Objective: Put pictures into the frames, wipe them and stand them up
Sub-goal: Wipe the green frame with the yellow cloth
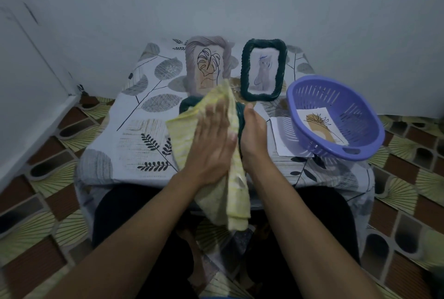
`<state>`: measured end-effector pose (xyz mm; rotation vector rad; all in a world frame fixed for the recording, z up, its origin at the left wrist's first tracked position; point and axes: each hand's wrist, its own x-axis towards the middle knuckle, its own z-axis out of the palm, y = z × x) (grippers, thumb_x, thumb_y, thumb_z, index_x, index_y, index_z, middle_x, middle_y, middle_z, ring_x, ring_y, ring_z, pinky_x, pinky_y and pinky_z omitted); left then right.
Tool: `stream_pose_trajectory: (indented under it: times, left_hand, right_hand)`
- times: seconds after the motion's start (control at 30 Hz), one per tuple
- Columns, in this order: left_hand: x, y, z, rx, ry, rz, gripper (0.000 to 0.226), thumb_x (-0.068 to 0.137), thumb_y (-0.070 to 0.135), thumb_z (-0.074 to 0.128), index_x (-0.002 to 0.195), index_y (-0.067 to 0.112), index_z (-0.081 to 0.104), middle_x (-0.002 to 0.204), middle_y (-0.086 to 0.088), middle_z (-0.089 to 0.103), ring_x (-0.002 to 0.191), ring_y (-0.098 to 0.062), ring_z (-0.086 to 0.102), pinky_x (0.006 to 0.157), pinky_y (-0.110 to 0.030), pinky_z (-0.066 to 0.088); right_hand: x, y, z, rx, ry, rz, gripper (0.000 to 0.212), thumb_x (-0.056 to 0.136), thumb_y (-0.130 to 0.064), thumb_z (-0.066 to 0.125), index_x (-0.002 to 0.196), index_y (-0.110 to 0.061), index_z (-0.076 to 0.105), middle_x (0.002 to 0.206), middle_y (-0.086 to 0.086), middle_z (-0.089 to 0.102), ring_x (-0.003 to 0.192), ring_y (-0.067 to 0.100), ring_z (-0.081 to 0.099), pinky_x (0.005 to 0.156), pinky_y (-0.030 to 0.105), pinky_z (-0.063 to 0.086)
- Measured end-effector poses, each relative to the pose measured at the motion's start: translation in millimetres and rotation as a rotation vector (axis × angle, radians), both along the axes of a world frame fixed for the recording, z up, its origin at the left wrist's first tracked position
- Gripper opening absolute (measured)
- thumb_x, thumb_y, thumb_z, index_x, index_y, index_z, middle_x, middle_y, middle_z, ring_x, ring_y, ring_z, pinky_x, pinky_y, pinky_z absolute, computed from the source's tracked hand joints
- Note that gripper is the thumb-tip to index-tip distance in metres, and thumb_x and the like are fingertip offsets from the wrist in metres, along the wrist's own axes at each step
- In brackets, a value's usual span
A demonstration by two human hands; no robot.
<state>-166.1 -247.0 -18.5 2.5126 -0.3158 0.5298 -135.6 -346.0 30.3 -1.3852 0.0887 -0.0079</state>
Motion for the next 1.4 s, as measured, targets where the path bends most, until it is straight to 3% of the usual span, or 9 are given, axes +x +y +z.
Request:
stream_pose_trajectory:
  times: [0.27, 0.37, 0.47, 0.73, 0.83, 0.93, 1.07, 1.27, 1.4]
  left_hand:
    - [11.7, 52.2, -22.7, -0.037, 0.111, 0.191, 0.06, 0.101, 0.056, 0.006, 0.155, 0.035, -0.01, 0.165, 0.013, -0.011, 0.153, -0.015, -0.008, 0.122, -0.041, 0.003]
    - [22.8, 69.1, -18.6, -0.254, 0.088, 0.22, 0.056, 0.107, 0.041, 0.023, 0.157, 0.017, 0.024, 0.16, -0.012, 0.028, 0.146, -0.028, 0.028, 0.116, -0.032, 0.022]
    - [29.9, 82.9, -14.0, -0.31, 0.013, 0.328, 0.044, 0.106, 0.026, 0.034, 0.141, 0.003, 0.047, 0.126, -0.02, 0.057, 0.116, -0.034, 0.053, 0.087, -0.021, 0.032]
    - [28.8, 116.0, 13.0, -0.421, -0.301, 0.598, 0.022, 0.091, 0.002, 0.055, 0.112, -0.004, 0.055, 0.12, -0.025, 0.05, 0.099, -0.007, 0.041, 0.086, 0.001, 0.025]
    - [24.7, 116.6, 3.0, -0.314, -0.137, 0.528, 0.039, 0.087, 0.025, 0.052, 0.117, 0.0, 0.057, 0.127, -0.022, 0.049, 0.114, -0.03, 0.047, 0.101, -0.022, 0.033]
    - [15.5, 112.0, -16.6, 0.076, 0.276, 0.477, 0.067, 0.085, 0.061, 0.036, 0.136, 0.02, 0.051, 0.153, -0.008, 0.038, 0.14, -0.034, 0.03, 0.114, -0.052, 0.021]
    - [0.2, 105.5, -37.3, 0.298, 0.461, 0.288, 0.102, 0.074, 0.092, 0.022, 0.157, 0.034, 0.016, 0.167, 0.01, 0.0, 0.152, -0.028, -0.01, 0.119, -0.056, -0.003]
    - [-0.2, 121.2, -36.4, 0.237, 0.358, 0.352, 0.077, 0.086, 0.064, 0.017, 0.151, 0.03, 0.036, 0.161, 0.007, 0.029, 0.149, -0.029, 0.016, 0.115, -0.053, 0.026]
    - [7.7, 140.0, -38.8, 0.145, 0.298, 0.47, 0.051, 0.096, 0.035, 0.043, 0.144, 0.019, 0.048, 0.155, -0.002, 0.041, 0.142, -0.038, 0.028, 0.111, -0.054, 0.033]
  right_hand:
    - [9.6, -21.9, 14.4, 0.109, 0.087, -0.018, 0.036, 0.109, -0.03, 0.037, 0.092, -0.012, 0.064, 0.084, 0.003, 0.074, 0.085, 0.023, 0.071, 0.082, 0.04, 0.057]
    - [9.6, -19.6, 12.9, 0.148, 0.108, -0.036, 0.036, 0.109, -0.031, 0.036, 0.095, -0.012, 0.063, 0.086, 0.004, 0.073, 0.083, 0.022, 0.071, 0.078, 0.038, 0.059]
    - [10.5, -18.2, 7.9, 0.2, 0.142, -0.08, 0.04, 0.109, -0.033, 0.035, 0.108, -0.005, 0.064, 0.089, 0.006, 0.074, 0.083, 0.022, 0.072, 0.074, 0.037, 0.061]
    - [17.4, -19.8, -5.1, 0.314, 0.204, -0.156, 0.049, 0.109, -0.036, 0.034, 0.121, 0.001, 0.062, 0.107, 0.017, 0.073, 0.096, 0.032, 0.072, 0.07, 0.037, 0.062]
    - [19.1, -17.7, -10.0, 0.321, 0.215, -0.197, 0.048, 0.108, -0.038, 0.035, 0.123, 0.0, 0.062, 0.111, 0.017, 0.072, 0.099, 0.032, 0.071, 0.073, 0.038, 0.062]
    - [19.5, -14.5, -15.2, 0.321, 0.224, -0.219, 0.047, 0.107, -0.039, 0.038, 0.127, -0.002, 0.06, 0.116, 0.017, 0.071, 0.103, 0.033, 0.07, 0.077, 0.041, 0.062]
    - [20.4, -14.7, -20.1, 0.315, 0.228, -0.23, 0.048, 0.108, -0.039, 0.037, 0.125, -0.002, 0.062, 0.114, 0.016, 0.072, 0.103, 0.032, 0.071, 0.076, 0.038, 0.061]
    - [21.8, -12.9, -24.1, 0.32, 0.232, -0.208, 0.049, 0.108, -0.04, 0.036, 0.122, -0.002, 0.064, 0.111, 0.015, 0.073, 0.101, 0.031, 0.072, 0.08, 0.041, 0.061]
    - [20.1, -9.0, -25.7, 0.303, 0.23, -0.2, 0.049, 0.108, -0.039, 0.036, 0.12, -0.001, 0.064, 0.109, 0.015, 0.074, 0.1, 0.031, 0.072, 0.083, 0.043, 0.06]
